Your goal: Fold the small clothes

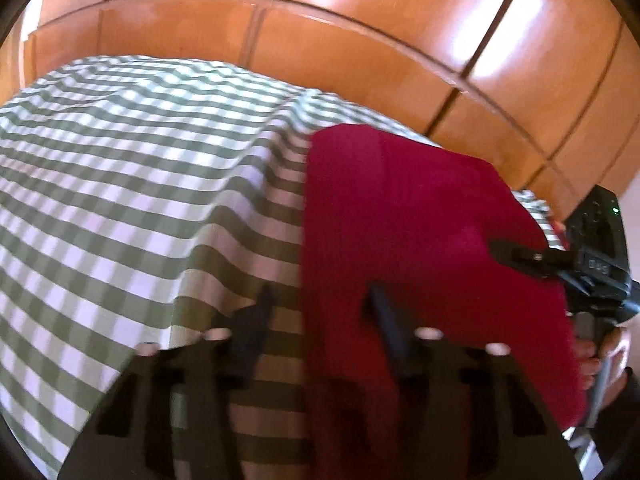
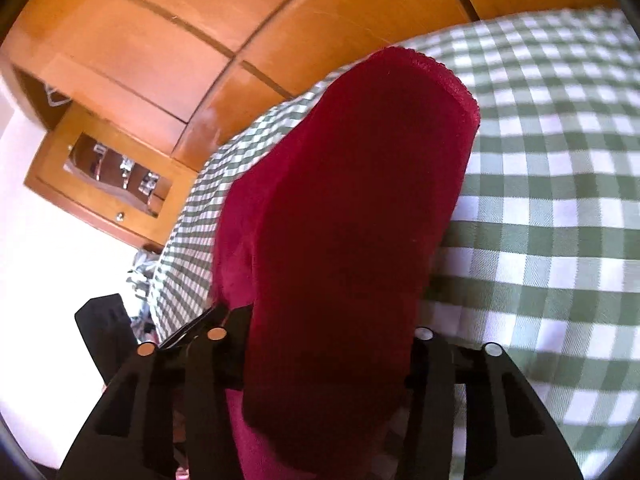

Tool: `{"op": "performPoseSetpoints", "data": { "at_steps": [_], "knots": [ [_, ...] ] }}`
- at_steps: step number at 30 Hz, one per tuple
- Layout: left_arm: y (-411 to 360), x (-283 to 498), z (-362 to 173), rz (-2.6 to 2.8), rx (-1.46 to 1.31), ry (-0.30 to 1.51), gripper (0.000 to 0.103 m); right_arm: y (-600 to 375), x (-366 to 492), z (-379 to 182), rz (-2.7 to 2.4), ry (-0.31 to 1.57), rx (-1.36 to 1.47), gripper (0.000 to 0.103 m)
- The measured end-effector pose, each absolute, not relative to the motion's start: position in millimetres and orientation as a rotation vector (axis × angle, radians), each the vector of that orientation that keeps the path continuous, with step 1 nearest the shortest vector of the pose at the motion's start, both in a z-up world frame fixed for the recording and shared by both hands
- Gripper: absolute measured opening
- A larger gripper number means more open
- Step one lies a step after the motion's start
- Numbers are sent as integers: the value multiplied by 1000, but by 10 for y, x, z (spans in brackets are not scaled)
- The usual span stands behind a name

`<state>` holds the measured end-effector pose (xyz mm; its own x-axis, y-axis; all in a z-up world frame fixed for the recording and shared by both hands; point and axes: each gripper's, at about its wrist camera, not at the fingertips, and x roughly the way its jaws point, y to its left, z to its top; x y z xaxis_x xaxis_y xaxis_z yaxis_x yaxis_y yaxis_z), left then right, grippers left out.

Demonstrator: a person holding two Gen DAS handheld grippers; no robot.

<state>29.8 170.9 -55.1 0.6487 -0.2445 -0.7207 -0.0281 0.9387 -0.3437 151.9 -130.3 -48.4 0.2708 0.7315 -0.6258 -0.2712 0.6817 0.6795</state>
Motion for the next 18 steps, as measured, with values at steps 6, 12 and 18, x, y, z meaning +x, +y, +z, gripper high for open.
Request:
{"op": "performPoseSetpoints", "data": {
  "at_steps": [6,12,18],
  "knots": [
    [1460,264,-424,-212,-284,856,22,-1523,1242,-135,685,1012,446,42],
    [698,465,-266,-334,-204,876,20,-2239,995,205,559,895,443,41],
    [-451,896,-24,-488,-77,870,18,-3163,882,486,378,774,453,41]
  ]
}}
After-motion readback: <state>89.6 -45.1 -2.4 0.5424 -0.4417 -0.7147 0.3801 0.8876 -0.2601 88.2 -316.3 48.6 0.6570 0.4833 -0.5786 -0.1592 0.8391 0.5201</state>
